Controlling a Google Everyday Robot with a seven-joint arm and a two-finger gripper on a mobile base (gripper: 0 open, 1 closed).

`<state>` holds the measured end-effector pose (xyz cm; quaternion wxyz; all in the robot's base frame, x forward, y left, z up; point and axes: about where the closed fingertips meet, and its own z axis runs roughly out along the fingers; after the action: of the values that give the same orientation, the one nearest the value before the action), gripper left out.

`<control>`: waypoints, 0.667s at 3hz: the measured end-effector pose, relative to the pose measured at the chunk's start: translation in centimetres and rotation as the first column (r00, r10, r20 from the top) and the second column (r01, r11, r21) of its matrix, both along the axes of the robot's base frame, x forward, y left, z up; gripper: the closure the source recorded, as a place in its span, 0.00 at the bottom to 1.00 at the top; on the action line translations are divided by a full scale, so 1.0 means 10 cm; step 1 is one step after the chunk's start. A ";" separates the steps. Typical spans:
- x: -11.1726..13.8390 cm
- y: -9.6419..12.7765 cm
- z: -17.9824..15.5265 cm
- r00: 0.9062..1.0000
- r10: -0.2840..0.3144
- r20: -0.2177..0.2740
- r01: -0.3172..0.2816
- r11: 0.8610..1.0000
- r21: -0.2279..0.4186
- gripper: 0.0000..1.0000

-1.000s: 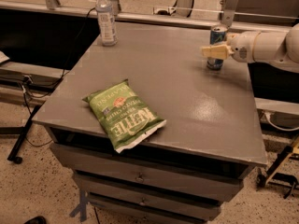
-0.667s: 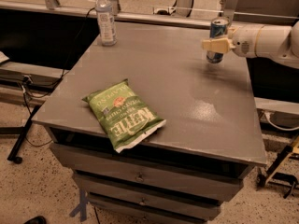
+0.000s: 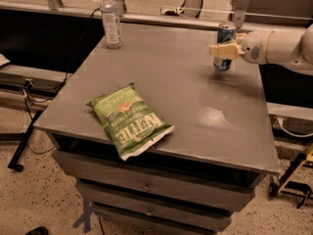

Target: Move redbull can near green jalapeno chip bag

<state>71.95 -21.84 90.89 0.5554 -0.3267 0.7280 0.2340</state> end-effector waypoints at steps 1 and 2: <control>-0.28 0.24 0.01 0.999 0.050 -0.017 -0.049 0.995 0.085 1.00; -0.62 0.88 0.07 0.982 0.189 -0.027 -0.179 0.959 0.219 1.00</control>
Offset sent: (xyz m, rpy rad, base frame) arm -0.1029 0.1512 0.0200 0.3753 0.0785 0.3409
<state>65.80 -13.08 91.64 0.5460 -0.3252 0.6779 0.3696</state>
